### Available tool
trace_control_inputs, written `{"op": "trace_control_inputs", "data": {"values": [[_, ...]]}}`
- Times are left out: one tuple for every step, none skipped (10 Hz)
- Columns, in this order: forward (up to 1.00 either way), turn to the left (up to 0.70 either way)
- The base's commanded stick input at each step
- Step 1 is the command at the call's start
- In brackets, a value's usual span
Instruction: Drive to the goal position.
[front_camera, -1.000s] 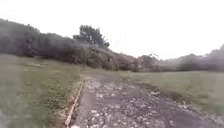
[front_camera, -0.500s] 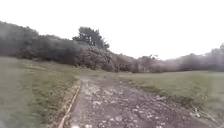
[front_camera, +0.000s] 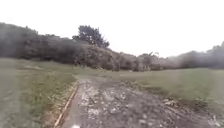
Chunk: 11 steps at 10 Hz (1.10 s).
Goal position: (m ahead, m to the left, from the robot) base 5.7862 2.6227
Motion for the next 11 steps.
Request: {"op": "trace_control_inputs", "data": {"values": [[0.7,-0.23],[0.7,-0.03],[0.7,0.0],[0.7,0.0],[0.7,0.0],[0.7,0.0],[0.7,0.0],[0.7,0.0],[0.7,0.0],[0.7,0.0],[0.7,0.0]]}}
